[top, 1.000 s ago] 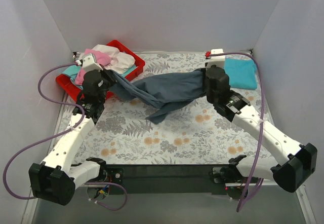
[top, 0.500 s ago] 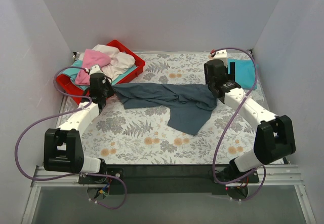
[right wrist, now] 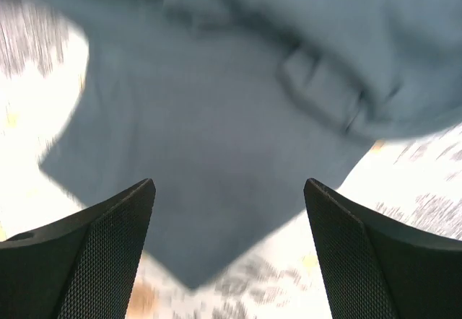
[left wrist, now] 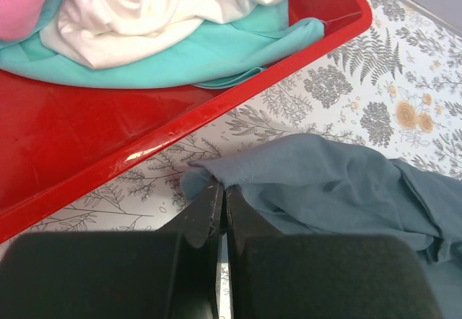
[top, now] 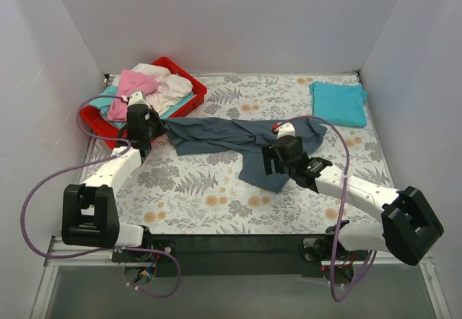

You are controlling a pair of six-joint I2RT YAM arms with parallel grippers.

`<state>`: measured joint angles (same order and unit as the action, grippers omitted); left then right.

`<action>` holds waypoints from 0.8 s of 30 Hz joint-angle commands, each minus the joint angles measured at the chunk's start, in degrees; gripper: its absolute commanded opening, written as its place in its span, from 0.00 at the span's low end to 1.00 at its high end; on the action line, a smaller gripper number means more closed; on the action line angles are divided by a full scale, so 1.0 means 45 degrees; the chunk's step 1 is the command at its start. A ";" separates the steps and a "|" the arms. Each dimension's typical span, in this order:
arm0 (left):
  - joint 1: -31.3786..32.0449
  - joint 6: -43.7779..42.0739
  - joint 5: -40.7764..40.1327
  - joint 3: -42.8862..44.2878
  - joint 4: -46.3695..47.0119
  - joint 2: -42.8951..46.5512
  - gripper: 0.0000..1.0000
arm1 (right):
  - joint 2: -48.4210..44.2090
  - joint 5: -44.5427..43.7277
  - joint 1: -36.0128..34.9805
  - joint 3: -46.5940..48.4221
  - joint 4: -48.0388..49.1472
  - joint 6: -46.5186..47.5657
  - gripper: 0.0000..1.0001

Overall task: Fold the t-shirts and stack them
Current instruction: Flatten the tshirt out

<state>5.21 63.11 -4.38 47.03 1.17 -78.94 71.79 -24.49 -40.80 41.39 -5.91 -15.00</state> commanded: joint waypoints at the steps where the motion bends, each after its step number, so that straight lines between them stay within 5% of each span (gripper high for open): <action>1: -0.0045 0.0116 0.0446 -0.0255 0.0618 0.0666 0.00 | -0.1028 0.0072 -0.0913 -0.0622 -0.0929 -0.1603 0.76; 24: -0.0026 0.0096 0.0857 -0.0333 0.0717 0.0607 0.00 | 0.0414 -0.0163 -0.1813 -0.1892 -0.1733 -0.3560 0.77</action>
<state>5.21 63.72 -0.89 45.74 3.51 -78.11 72.99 -24.23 -48.77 33.47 -14.92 -29.61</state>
